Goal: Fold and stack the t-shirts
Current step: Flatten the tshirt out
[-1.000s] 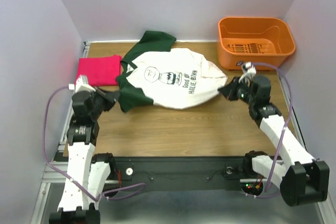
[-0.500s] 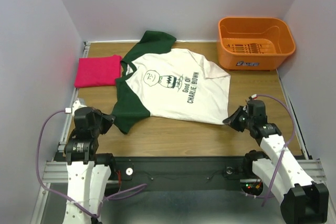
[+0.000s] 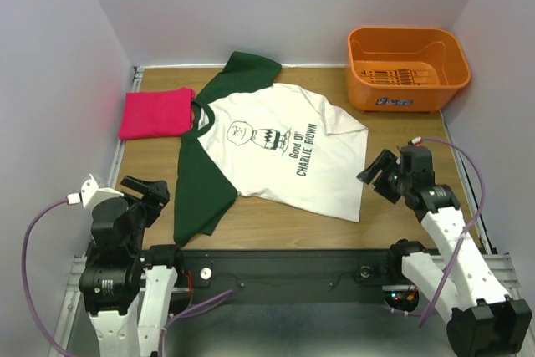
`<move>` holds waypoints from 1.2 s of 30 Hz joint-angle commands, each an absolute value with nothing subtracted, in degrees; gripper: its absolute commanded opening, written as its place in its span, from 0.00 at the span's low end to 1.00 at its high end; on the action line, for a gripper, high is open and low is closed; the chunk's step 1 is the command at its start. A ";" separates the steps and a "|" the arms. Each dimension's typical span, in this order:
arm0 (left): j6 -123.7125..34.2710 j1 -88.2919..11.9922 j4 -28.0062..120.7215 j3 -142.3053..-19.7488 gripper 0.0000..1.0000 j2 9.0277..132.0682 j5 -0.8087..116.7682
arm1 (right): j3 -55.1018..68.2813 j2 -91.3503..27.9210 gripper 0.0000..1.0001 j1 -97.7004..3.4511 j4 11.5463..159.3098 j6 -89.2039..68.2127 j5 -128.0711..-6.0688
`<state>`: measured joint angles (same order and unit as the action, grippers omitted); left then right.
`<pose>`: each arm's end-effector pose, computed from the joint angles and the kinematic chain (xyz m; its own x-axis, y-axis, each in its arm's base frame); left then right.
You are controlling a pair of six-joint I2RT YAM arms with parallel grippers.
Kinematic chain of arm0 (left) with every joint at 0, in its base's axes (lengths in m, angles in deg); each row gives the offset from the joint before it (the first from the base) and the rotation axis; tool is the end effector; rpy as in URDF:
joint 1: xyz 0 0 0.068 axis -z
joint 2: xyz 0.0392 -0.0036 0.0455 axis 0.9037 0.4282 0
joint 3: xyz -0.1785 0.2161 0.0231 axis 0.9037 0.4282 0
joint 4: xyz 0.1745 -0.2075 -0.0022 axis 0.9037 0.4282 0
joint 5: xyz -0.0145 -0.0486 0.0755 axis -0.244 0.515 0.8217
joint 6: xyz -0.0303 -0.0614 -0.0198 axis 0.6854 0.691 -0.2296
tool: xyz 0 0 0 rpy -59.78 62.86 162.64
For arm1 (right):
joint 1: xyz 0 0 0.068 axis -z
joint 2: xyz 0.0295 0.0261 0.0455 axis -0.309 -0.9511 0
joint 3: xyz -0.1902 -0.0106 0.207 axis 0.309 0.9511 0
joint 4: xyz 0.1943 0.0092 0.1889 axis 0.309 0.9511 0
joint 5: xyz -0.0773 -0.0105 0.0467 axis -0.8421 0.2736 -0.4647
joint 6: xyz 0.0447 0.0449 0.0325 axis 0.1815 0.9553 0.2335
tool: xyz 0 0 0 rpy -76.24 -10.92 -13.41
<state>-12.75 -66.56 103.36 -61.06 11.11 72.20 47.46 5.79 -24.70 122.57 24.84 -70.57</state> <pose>0.0534 0.0079 0.3455 -0.1413 -0.6903 -0.7096 -0.3157 0.7108 -0.6286 0.1733 0.0246 0.2256 -0.6457 0.5981 -0.4747 0.3611 0.7869 0.5004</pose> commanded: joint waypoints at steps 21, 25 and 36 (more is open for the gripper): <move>-17.80 -51.12 57.87 -62.21 0.63 73.61 70.37 | 30.89 -35.79 0.62 -42.87 106.89 4.31 -64.43; -15.62 -50.94 58.04 -60.37 0.62 81.43 69.41 | 33.53 -37.38 0.62 -42.87 106.80 5.80 -65.57; -0.68 -50.76 61.64 -41.04 0.57 71.97 70.10 | 46.35 -32.47 0.64 -42.87 109.35 11.86 -65.57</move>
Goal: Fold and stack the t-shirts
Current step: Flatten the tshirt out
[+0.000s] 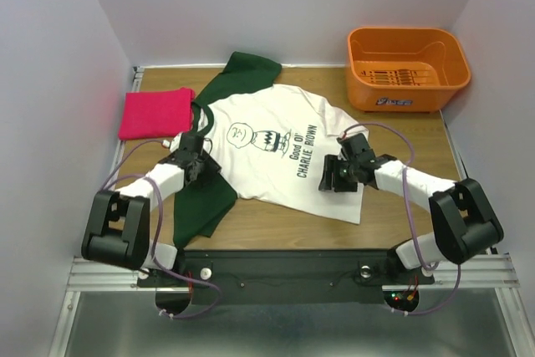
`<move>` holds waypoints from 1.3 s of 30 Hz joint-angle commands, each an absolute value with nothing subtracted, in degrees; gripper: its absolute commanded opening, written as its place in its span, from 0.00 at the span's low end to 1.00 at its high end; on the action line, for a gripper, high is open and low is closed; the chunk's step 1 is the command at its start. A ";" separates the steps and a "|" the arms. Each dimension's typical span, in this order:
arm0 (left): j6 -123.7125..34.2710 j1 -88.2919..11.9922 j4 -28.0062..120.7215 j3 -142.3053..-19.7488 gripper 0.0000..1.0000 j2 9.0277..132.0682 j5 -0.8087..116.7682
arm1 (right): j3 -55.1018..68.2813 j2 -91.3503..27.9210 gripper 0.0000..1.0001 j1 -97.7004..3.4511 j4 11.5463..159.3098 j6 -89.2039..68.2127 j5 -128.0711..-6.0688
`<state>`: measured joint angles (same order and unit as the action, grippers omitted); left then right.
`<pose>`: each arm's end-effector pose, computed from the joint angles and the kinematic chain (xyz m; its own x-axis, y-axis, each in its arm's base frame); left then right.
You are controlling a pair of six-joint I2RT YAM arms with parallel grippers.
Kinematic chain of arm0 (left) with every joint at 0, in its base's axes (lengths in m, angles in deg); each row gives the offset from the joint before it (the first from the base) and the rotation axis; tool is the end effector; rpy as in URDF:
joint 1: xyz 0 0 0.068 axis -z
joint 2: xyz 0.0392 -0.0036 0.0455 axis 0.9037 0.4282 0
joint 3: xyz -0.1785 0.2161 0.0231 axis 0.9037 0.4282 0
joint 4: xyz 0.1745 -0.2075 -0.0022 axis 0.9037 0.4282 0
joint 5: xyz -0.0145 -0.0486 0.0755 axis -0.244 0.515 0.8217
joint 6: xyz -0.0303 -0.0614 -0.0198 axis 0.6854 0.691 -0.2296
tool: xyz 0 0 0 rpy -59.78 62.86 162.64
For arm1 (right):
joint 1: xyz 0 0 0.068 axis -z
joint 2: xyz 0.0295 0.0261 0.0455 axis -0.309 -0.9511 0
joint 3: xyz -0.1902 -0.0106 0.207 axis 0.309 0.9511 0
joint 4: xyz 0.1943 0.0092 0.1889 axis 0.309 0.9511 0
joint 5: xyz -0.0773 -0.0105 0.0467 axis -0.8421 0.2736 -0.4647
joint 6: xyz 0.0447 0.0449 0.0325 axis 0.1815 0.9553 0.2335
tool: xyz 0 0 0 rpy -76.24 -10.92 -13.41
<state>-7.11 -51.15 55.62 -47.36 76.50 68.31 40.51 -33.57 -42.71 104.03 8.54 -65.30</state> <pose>0.2847 -0.0661 0.1519 -0.6464 -0.6227 -0.4409 -0.4262 0.7740 -0.4682 0.2532 0.1271 0.1464 -0.9227 0.0490 -0.3823 -0.0926 0.9347 0.3432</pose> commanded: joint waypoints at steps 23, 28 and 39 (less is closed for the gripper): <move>-10.15 -36.18 70.17 -55.08 0.75 59.11 83.56 | 15.88 -36.14 0.49 -42.87 115.69 -6.05 -91.93; -13.49 -32.13 66.31 -59.65 0.73 69.83 82.33 | 10.69 -44.84 0.36 -42.87 111.90 -10.10 -92.20; -16.40 -31.95 60.51 -58.26 0.72 81.09 78.99 | 1.29 -58.46 0.39 -42.87 110.50 -9.23 -97.30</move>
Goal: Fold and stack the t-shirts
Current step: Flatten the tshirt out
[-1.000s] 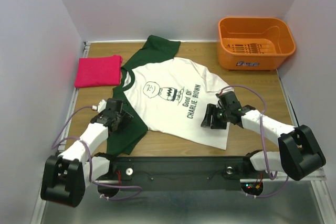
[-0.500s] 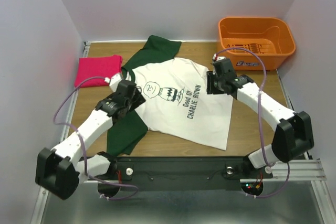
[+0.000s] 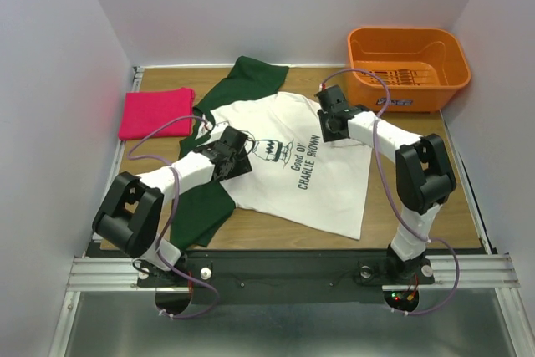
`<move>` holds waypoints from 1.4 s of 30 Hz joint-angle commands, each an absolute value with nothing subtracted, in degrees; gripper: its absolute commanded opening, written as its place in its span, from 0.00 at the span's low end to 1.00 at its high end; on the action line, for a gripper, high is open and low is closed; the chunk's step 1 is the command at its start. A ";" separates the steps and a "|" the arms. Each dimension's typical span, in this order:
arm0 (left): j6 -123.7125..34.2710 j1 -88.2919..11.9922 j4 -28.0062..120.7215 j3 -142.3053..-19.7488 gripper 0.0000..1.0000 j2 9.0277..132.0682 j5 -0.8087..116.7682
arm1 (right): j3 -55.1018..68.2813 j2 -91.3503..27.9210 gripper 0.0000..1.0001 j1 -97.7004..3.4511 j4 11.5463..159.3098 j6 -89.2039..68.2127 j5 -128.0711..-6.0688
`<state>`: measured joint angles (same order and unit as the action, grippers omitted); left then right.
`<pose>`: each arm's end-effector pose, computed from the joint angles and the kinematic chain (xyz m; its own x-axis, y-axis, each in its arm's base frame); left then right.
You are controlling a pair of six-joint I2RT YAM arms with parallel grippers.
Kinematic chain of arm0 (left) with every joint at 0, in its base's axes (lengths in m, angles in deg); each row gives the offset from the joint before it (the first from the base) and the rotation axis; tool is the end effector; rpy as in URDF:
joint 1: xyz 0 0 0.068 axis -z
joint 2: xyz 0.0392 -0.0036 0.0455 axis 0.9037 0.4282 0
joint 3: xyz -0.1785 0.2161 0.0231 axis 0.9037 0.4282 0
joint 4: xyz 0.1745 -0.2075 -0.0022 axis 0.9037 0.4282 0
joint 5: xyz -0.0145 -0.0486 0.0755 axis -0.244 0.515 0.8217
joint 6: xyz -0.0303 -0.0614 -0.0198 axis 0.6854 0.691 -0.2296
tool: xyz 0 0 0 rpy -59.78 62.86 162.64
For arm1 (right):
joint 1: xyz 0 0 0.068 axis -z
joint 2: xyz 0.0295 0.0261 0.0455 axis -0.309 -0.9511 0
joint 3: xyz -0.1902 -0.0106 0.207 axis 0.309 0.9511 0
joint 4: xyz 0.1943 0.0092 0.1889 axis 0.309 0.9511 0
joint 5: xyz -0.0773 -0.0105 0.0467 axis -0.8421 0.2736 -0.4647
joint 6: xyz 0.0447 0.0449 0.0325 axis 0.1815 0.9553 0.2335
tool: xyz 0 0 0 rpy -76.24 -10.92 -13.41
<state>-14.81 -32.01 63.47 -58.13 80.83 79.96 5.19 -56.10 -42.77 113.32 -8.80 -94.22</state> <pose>0.2790 -0.1621 0.1798 -0.7578 -0.2789 -0.5899 -0.1370 0.9519 -0.2741 0.3863 0.1567 0.1993 -0.7863 -0.2092 -0.5813 -0.1142 0.9739 -0.1960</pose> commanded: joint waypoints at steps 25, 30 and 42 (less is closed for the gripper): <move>-12.71 -32.13 60.33 -47.62 0.69 79.87 75.47 | -7.68 -65.68 0.01 -38.04 110.59 -18.78 -122.52; -12.88 -32.48 61.29 -47.27 0.69 78.38 75.64 | -12.43 -68.05 0.01 -35.84 110.41 -20.56 -127.09; -12.71 -32.92 62.52 -45.25 0.69 74.95 75.82 | -14.98 -69.29 0.09 -33.56 109.88 -18.72 -130.08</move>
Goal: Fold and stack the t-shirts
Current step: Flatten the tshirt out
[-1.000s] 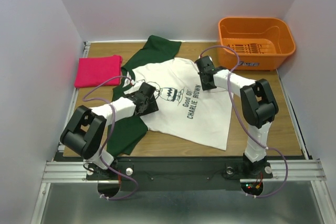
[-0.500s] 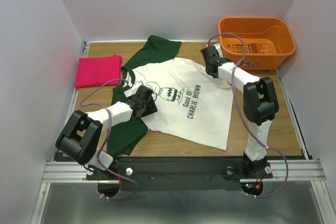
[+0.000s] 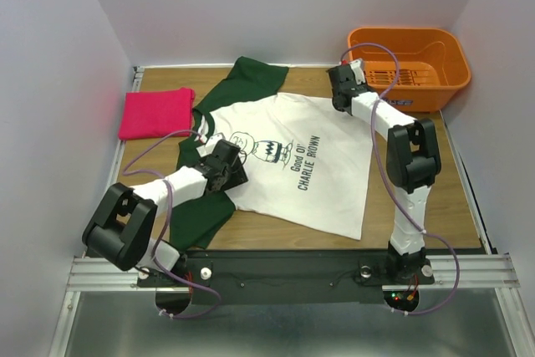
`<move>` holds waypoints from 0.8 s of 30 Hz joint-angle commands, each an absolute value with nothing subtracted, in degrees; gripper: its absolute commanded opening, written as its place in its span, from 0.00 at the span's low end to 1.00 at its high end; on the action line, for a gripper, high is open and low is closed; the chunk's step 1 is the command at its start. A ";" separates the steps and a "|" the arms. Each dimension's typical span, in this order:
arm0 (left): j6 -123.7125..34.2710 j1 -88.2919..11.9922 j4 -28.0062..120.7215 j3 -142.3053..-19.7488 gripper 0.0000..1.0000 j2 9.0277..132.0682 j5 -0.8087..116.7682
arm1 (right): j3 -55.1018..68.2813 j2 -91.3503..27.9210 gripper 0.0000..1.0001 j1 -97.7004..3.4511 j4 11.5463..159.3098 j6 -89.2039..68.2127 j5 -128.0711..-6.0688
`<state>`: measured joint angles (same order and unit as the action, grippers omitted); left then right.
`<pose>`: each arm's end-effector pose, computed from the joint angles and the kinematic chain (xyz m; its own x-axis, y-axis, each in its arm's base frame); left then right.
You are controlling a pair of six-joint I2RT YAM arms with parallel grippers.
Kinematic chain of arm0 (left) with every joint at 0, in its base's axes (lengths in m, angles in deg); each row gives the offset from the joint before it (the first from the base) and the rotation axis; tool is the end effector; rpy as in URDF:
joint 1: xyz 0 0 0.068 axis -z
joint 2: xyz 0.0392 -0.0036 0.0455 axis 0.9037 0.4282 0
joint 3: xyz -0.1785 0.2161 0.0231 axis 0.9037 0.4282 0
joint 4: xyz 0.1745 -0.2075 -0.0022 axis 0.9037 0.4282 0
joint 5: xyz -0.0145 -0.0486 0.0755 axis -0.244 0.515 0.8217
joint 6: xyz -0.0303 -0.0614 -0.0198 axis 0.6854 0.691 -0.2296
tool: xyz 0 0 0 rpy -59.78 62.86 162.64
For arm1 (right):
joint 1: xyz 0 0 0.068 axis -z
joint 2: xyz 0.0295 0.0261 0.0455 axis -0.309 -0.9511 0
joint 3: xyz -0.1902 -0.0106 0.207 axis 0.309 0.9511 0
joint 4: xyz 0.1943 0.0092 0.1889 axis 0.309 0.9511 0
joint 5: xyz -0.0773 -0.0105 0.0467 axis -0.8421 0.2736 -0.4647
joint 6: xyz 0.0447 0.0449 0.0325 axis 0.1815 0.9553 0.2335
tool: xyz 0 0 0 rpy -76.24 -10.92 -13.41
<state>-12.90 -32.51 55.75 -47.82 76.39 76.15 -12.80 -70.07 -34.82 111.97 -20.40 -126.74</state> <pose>0.2538 -0.1474 0.1554 -0.7635 -0.3196 -0.5612 -0.1308 0.9275 -0.3503 0.4727 0.0946 0.2140 -0.7642 -0.2657 -0.5878 0.2505 0.7175 -0.6500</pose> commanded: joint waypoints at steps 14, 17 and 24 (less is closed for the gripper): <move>-15.94 -36.50 73.16 -52.01 0.70 60.20 81.27 | -3.25 -52.80 0.65 -33.73 118.57 -3.64 -96.46; -18.85 -41.17 72.63 -53.50 0.70 60.70 79.70 | 5.99 -46.19 0.68 -33.82 118.94 2.71 -80.20; -23.08 -51.02 67.10 -55.35 0.70 68.25 75.04 | 32.62 -28.44 0.69 -33.82 114.98 14.67 -66.27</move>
